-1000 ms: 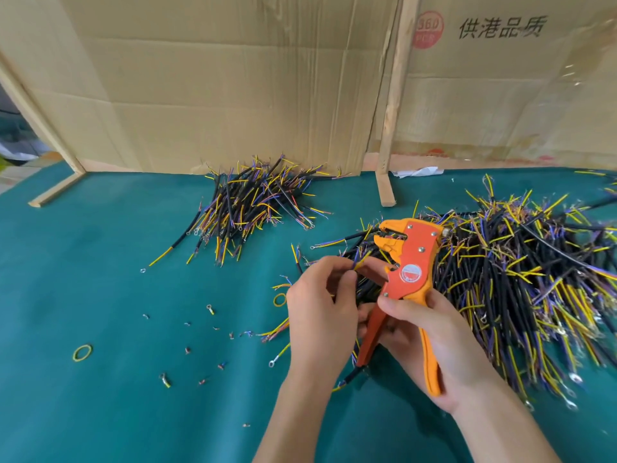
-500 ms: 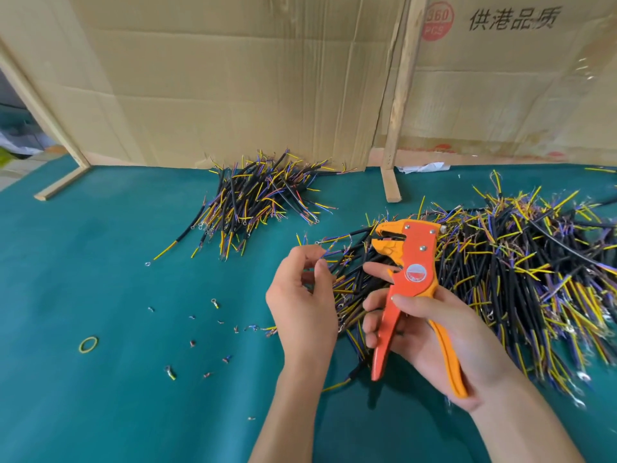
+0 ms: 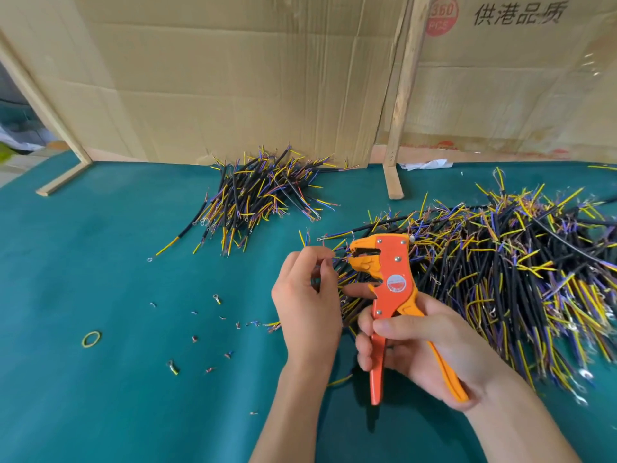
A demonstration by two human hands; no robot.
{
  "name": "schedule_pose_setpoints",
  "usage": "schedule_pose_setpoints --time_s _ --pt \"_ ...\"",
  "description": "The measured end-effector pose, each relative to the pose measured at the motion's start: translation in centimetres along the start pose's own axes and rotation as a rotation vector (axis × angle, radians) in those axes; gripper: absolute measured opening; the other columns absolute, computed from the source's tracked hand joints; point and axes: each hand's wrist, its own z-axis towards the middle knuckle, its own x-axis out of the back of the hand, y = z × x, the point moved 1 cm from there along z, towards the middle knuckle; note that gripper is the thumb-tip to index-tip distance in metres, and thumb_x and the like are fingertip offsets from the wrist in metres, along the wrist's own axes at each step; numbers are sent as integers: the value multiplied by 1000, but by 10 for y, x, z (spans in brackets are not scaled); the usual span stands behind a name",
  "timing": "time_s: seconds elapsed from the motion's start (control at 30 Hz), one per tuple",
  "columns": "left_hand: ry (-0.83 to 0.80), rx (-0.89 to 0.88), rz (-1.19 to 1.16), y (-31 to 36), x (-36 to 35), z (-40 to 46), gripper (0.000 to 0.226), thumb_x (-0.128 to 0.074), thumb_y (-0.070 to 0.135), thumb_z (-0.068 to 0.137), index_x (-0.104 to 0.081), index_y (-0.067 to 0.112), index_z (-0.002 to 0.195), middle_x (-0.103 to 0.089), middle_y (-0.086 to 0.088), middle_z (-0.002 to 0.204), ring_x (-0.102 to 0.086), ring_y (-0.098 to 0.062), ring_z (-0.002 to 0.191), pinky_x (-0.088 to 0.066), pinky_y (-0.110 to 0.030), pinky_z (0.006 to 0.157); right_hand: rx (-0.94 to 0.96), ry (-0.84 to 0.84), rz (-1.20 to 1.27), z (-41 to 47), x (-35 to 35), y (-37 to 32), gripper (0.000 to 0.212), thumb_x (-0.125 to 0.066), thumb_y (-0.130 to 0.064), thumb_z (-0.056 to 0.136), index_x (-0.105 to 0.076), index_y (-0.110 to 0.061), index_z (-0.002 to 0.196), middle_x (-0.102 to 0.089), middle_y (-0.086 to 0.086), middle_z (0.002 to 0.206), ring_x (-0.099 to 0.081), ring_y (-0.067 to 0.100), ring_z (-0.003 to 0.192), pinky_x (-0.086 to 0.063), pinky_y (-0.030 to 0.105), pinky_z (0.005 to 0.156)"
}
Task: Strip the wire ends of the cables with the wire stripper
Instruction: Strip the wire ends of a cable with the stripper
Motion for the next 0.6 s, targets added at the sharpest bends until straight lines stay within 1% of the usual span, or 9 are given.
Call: schedule_pose_setpoints --time_s 0.1,0.17,0.23,0.27,0.33,0.4,0.43,0.5,0.6 --pt "-20 -10 10 -2 -1 -1 22 -61 3 89 -67 24 84 -61 9 80 -61 -10 75 -50 -29 69 -34 -8 -2 0 -1 2 50 -80 -3 74 -68 1 122 -52 15 74 -54 30 60 -49 41 57" --pt "-32 -7 18 -3 -1 -1 22 -63 1 89 -69 21 85 -62 8 81 -62 -9 75 -51 -32 69 -38 30 22 1 -2 5 46 -80 -8 76 -67 4 119 -46 10 66 -46 23 51 -43 34 49" --pt "-39 -28 23 -2 -1 -1 20 -64 1 90 -70 20 86 -63 9 81 -63 -10 75 -52 -33 69 3 96 33 3 -2 6 52 -83 -14 75 -63 8 117 -38 7 60 -37 17 42 -36 26 41" --pt "-42 -41 26 -1 -2 -2 19 -65 2 90 -70 20 87 -64 9 82 -63 -10 75 -52 -32 69 31 124 34 4 -1 6 50 -83 -14 76 -64 8 116 -35 5 59 -34 14 39 -33 23 39" --pt "-41 -47 31 1 -3 -1 17 -67 3 90 -71 20 88 -65 9 81 -62 -7 74 -51 -27 70 74 142 36 6 -4 7 36 -79 -13 81 -70 0 113 -33 4 58 -32 12 37 -32 21 37" --pt "-30 -45 36 1 -3 -1 16 -68 4 89 -71 19 88 -66 8 81 -62 -6 74 -49 -22 70 95 131 65 7 -7 8 32 -73 -15 83 -72 -4 113 -38 5 59 -36 14 39 -35 23 38" --pt "-26 -31 31 0 -2 -1 15 -68 4 89 -70 19 88 -67 8 82 -62 -6 74 -49 -22 71 103 128 96 7 -8 7 36 -74 -14 82 -72 -4 116 -44 7 61 -41 17 42 -39 27 41" --pt "-19 33 -8 -2 -1 0 14 -66 5 90 -68 20 88 -67 10 82 -62 -7 74 -50 -25 71 140 125 170 7 -5 4 47 -77 -8 77 -69 -1 123 -54 14 71 -53 25 54 -49 36 51" --pt "-23 126 -91 -1 2 0 16 -62 9 91 -64 24 86 -64 10 74 -58 -11 64 -49 -29 63 185 153 184 3 4 -4 54 -77 -11 72 -67 2 124 -58 18 80 -58 30 65 -54 42 61"
